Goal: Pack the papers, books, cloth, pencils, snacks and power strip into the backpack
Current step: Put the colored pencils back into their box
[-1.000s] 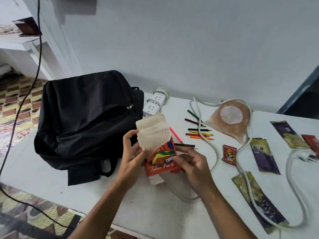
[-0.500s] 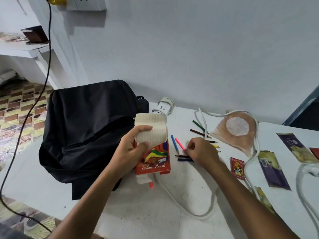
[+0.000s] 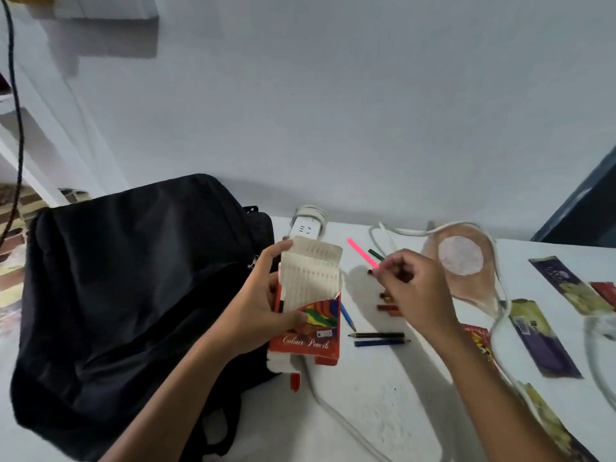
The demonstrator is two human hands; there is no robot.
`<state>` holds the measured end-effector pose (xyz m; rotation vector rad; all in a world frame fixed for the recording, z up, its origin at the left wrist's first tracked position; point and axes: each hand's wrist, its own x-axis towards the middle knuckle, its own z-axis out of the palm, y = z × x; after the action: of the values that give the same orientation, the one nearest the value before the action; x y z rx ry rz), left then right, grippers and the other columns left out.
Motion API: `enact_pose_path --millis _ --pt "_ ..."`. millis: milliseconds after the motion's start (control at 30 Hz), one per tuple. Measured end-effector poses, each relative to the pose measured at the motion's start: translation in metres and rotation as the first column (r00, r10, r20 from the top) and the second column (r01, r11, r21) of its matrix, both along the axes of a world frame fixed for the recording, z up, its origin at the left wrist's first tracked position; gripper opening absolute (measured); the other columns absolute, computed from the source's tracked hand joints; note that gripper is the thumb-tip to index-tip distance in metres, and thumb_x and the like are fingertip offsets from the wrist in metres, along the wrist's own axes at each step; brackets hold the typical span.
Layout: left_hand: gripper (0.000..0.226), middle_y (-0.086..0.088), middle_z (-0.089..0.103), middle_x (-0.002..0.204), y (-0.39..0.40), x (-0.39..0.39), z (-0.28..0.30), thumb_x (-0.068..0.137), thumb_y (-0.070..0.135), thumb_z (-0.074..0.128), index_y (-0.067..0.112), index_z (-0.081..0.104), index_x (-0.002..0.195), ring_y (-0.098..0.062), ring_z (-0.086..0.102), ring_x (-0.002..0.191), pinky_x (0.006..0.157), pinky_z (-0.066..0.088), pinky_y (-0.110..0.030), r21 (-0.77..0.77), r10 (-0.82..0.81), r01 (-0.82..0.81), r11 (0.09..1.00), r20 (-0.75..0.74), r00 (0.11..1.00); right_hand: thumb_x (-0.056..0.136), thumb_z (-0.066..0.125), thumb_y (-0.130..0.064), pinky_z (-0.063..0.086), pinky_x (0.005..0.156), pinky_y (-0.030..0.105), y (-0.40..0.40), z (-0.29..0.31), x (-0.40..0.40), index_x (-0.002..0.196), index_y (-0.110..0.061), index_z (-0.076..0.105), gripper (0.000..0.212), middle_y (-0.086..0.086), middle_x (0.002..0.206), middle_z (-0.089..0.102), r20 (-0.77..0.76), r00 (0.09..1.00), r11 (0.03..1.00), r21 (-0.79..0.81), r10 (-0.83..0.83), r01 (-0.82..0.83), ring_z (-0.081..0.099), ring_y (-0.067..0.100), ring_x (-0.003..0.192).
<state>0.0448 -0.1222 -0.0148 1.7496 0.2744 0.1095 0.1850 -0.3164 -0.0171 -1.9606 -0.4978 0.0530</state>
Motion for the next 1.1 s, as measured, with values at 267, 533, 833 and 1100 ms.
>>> enact_pose_path --millis 267,533,833,1100 --pt "0.069 -0.009 0.063 0.111 -0.001 -0.005 -0.017 0.073 -0.004 0.076 0.027 0.047 0.128 -0.025 0.07 0.095 0.071 0.059 -0.034 -0.103 -0.034 0.038 0.994 0.039 0.999 0.081 0.062 0.006 0.037 0.057 0.04 0.012 0.009 0.001 0.07 -0.012 0.069 0.022 0.005 0.056 0.049 -0.304 0.917 0.948 0.265 0.258 -0.179 0.044 0.016 0.048" --pt "0.071 -0.012 0.061 0.114 0.003 -0.012 -0.036 0.074 -0.007 0.074 0.028 0.047 0.129 -0.03 0.068 0.1 0.072 0.058 -0.035 -0.13 -0.047 0.054 0.99 0.055 0.997 0.081 0.065 0.001 0.045 0.053 0.027 0.032 0.016 0.002 0.077 -0.009 0.07 0.012 0.015 0.067 0.057 -0.254 0.931 0.962 -0.007 0.263 -0.273 0.05 0.018 0.058" --pt "0.07 -0.009 0.062 0.113 -0.001 -0.015 -0.04 0.077 -0.005 0.072 0.028 0.044 0.132 -0.025 0.068 0.101 0.07 0.058 -0.029 -0.092 -0.007 0.016 0.996 0.088 0.996 0.077 0.075 -0.001 0.048 0.046 0.023 0.038 -0.002 -0.014 0.087 -0.005 0.061 0.017 0.012 0.068 0.069 -0.212 0.958 0.981 0.034 0.195 -0.192 0.065 0.016 0.054" --pt "0.069 -0.014 0.064 0.107 -0.004 -0.013 -0.04 0.076 -0.011 0.07 0.026 0.046 0.129 -0.025 0.07 0.092 0.064 0.059 -0.031 -0.166 0.091 -0.07 0.984 0.123 0.988 0.078 0.077 -0.016 0.046 0.063 0.015 0.035 -0.025 -0.019 0.086 -0.016 0.075 0.008 -0.004 0.082 0.067 0.029 0.981 0.978 -0.093 0.19 -0.186 0.059 0.005 0.068"
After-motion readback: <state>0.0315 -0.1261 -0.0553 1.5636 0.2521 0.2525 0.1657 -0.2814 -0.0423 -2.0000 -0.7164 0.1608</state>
